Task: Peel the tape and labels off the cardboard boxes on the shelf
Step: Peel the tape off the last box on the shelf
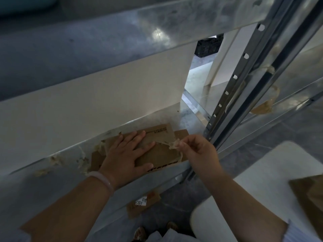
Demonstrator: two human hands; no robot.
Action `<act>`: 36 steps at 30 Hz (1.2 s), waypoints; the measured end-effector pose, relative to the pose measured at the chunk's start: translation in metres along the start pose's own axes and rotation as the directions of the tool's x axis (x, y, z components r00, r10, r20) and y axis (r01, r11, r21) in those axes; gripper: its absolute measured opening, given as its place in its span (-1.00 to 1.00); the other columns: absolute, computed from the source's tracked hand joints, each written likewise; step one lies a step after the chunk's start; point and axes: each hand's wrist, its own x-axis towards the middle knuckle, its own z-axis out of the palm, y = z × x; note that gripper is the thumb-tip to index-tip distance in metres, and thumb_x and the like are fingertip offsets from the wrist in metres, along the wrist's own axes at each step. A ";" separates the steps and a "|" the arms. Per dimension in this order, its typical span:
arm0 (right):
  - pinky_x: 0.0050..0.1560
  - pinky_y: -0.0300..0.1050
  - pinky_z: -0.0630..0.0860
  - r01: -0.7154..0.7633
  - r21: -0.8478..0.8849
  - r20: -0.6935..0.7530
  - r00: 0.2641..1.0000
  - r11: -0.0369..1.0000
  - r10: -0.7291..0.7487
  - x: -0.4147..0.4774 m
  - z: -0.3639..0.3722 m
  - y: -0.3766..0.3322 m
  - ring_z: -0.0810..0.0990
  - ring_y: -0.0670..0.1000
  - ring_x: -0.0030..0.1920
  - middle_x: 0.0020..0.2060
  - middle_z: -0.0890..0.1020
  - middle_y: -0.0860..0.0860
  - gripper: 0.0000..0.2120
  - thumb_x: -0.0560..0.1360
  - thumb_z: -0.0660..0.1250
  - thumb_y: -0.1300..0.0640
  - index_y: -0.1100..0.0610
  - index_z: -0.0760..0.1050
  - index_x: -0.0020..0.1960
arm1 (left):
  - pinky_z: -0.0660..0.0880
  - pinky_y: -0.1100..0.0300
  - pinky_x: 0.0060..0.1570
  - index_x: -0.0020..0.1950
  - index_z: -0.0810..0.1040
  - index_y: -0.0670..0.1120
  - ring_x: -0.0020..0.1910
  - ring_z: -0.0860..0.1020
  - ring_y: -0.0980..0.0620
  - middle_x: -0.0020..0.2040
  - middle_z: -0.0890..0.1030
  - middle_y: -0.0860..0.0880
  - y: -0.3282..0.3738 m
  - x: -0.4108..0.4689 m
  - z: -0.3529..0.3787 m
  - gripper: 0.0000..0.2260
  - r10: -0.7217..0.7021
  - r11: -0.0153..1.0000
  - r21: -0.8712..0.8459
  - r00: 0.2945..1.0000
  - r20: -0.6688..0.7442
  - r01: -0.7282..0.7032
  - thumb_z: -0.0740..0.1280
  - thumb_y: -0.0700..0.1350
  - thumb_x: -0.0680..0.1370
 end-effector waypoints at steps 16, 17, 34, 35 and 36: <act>0.24 -0.03 0.51 -0.333 -0.168 0.062 0.936 0.928 0.347 0.014 -0.013 0.020 0.60 -0.05 0.06 0.09 0.64 -0.04 -0.69 0.58 0.26 -0.07 0.04 0.56 0.24 | -0.10 -0.04 0.47 0.48 0.09 0.35 0.54 0.04 0.00 0.57 0.05 0.09 0.000 0.001 0.000 -0.38 -0.004 0.998 0.056 1.000 0.013 0.003 -0.15 0.49 0.46; 0.24 -0.06 0.48 -0.302 -0.223 0.110 0.937 0.927 0.332 0.013 -0.012 0.017 0.60 -0.06 0.08 0.08 0.65 -0.06 -0.69 0.57 0.27 -0.08 0.04 0.59 0.21 | -0.09 -0.04 0.47 0.48 0.09 0.35 0.54 0.04 0.00 0.57 0.05 0.09 0.000 0.001 0.000 -0.38 -0.004 0.998 0.055 1.000 0.015 0.004 -0.15 0.49 0.46; -0.17 -0.51 0.34 0.146 -0.593 0.033 0.987 0.792 -0.158 -0.008 0.006 0.001 0.50 -0.17 -0.17 -0.12 0.62 -0.10 -0.86 0.56 0.32 0.11 0.00 0.67 0.01 | -0.09 -0.08 0.49 0.44 0.29 0.27 0.54 0.06 0.00 0.56 0.08 0.10 0.001 0.002 -0.001 -0.25 -0.024 0.999 0.023 0.999 0.036 0.024 -0.21 0.54 0.39; -0.13 -0.49 0.40 0.120 -0.547 -0.002 0.990 0.828 -0.144 -0.010 0.007 0.002 0.54 -0.19 -0.18 -0.14 0.64 -0.13 -0.88 0.55 0.35 0.10 -0.01 0.68 -0.01 | -0.08 -0.09 0.48 0.45 0.26 0.28 0.54 0.07 -0.01 0.56 0.08 0.09 0.002 0.002 -0.001 -0.26 -0.026 0.999 0.020 0.999 0.037 0.025 -0.21 0.54 0.39; -0.09 -0.43 0.48 0.071 -0.471 -0.046 0.993 0.879 -0.105 -0.011 0.007 0.004 0.58 -0.20 -0.19 -0.17 0.65 -0.16 -0.90 0.53 0.39 0.09 -0.02 0.68 -0.03 | -0.07 -0.09 0.48 0.47 0.20 0.30 0.54 0.08 -0.02 0.56 0.09 0.09 0.003 0.002 -0.001 -0.27 -0.027 0.999 0.018 0.999 0.033 0.026 -0.21 0.54 0.39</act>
